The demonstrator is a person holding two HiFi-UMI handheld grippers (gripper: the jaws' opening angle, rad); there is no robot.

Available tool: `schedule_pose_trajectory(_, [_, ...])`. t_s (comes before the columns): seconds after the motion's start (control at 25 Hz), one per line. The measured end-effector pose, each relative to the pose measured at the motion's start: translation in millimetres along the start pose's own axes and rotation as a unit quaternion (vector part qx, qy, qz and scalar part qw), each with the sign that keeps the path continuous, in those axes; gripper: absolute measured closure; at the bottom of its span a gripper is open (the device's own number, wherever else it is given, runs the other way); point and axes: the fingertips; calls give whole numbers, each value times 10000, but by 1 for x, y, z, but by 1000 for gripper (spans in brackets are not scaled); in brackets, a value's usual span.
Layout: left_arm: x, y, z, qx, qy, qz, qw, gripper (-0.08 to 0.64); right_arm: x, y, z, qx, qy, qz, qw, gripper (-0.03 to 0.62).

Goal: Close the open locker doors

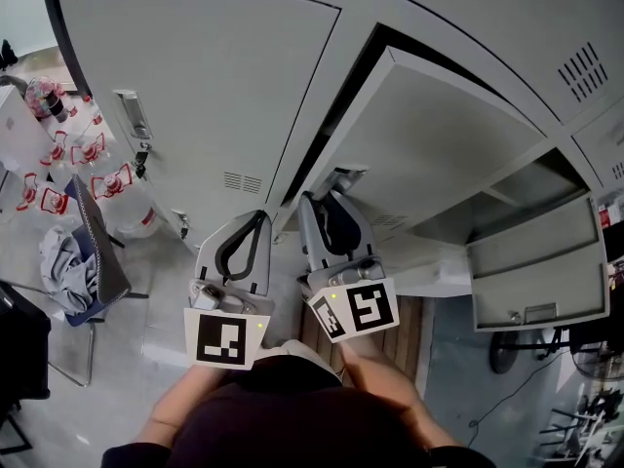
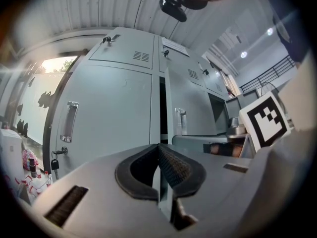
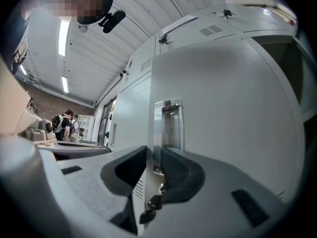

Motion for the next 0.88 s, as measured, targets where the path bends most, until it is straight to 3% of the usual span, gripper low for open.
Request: schedule_pose_trajectory(0.88, [8, 8, 16, -9, 25, -60, 10000, 558, 7, -11, 21, 67, 14, -129, 9999, 509])
Point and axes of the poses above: the fingertips, and each gripper's own axes: z forward along the fingers, y to its left, x out of its underside, and after that the axes turned 12 degrees about -y, right-handed
